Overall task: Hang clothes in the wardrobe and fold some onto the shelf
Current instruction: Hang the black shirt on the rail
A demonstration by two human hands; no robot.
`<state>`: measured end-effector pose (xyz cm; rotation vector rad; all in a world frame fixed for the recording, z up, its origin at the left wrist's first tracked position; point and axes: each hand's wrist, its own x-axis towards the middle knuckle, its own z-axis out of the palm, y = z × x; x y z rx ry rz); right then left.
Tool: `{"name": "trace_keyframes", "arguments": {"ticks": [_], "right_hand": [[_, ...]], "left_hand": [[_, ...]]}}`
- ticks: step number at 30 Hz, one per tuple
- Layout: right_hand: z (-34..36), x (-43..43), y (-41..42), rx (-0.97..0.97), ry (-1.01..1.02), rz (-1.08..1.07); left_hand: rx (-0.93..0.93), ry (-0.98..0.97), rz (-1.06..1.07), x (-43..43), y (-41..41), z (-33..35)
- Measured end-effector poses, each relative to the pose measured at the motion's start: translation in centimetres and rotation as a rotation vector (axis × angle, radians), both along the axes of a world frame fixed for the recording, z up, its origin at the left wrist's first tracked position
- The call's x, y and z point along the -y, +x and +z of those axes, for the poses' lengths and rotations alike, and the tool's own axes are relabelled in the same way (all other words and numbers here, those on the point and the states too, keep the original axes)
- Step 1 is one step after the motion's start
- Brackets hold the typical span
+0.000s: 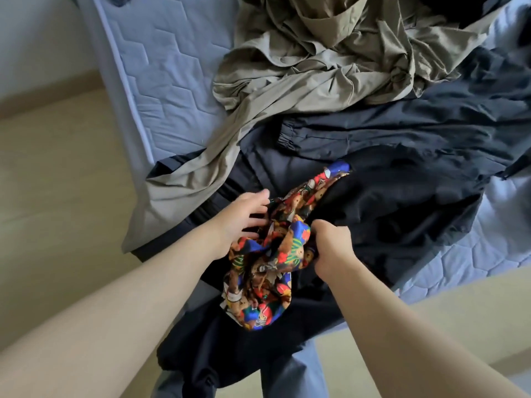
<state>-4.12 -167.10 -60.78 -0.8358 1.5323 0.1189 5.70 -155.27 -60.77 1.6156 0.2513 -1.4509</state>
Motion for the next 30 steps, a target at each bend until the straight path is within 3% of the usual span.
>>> {"name": "trace_keyframes", "arguments": {"ticks": [4, 11, 18, 23, 30], "right_hand": [[1.3, -1.4, 1.2, 0.060, 0.194, 0.039], [5.8, -5.2, 5.3, 0.325, 0.399, 0.063], [14.9, -9.5, 8.9, 0.399, 0.204, 0.299], [23.1, -14.5, 11.2, 0.482, 0.041, 0.436], [34.1, -19.3, 14.5, 0.629, -0.221, 0.705]], "left_hand": [[0.028, -0.007, -0.088, 0.5, -0.9, 0.5], [0.022, 0.029, 0.209, -2.9, 1.6, 5.3], [0.129, -0.029, 0.391, -8.4, 4.3, 13.2], [0.296, -0.121, 0.381, -13.5, 6.8, 21.1], [0.354, -0.292, 0.390, -19.3, 10.7, 31.4]]}}
